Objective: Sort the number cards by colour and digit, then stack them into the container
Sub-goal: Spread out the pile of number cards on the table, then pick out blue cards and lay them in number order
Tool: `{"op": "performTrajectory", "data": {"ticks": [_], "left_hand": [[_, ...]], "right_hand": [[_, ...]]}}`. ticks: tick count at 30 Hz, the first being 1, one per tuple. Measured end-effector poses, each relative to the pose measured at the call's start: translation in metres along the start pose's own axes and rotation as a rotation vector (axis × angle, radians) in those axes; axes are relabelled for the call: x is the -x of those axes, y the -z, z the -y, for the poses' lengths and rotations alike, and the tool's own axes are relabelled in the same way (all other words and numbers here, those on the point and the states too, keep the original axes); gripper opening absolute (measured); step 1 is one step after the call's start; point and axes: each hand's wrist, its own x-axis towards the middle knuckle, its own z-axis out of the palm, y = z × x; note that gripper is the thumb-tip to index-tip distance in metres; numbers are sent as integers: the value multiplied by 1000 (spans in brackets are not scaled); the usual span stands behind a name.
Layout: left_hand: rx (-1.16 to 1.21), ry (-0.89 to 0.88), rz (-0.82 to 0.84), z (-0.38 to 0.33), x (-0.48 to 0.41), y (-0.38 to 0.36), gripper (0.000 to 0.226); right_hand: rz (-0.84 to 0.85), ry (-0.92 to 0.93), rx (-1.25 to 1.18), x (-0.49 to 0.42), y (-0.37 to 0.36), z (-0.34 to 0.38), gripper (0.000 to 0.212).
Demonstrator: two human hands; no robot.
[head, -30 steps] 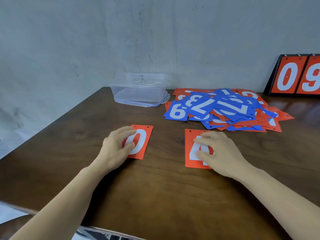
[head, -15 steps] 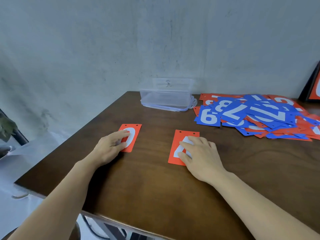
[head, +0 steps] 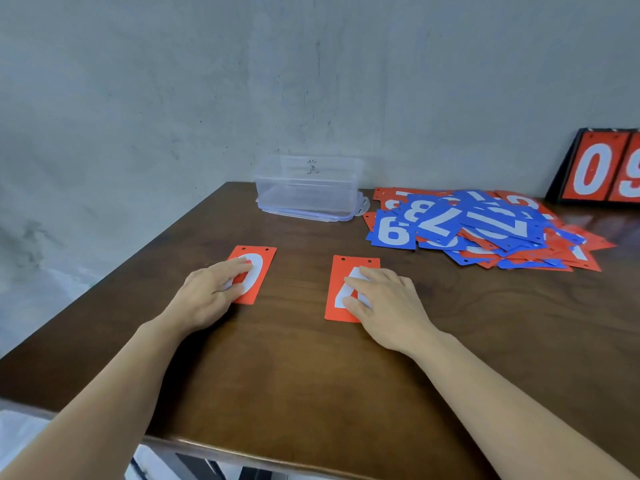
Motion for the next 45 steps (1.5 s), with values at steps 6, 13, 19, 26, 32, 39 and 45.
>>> {"op": "performTrajectory", "data": {"ticks": [6,13,19,26,32,39,45], "left_hand": [[1,-6,-18,-3,3,2,43],[-239,-62,1,2,4,-3,64],[-276,-71,-46,2,1,-4,57],[-163,-216,-102,-43,2,-25,65],[-141,-371,-27,-107,-6,-58,63],[-136,-430,3,-155,-21,-87,40],[-111,-390,-31,-172,-40,-99,35]], "right_hand": [[-9,-4,23,-3,-1,1,47],[-6,-35,5,19,8,-30,46],[-8,-145,-15,39,22,-79,46],[-12,-139,1,38,21,-78,47],[-12,-135,-42,38,21,-80,47],[-23,-106,-65,47,20,-96,47],[-67,-50,-139,50,20,-104,47]]}}
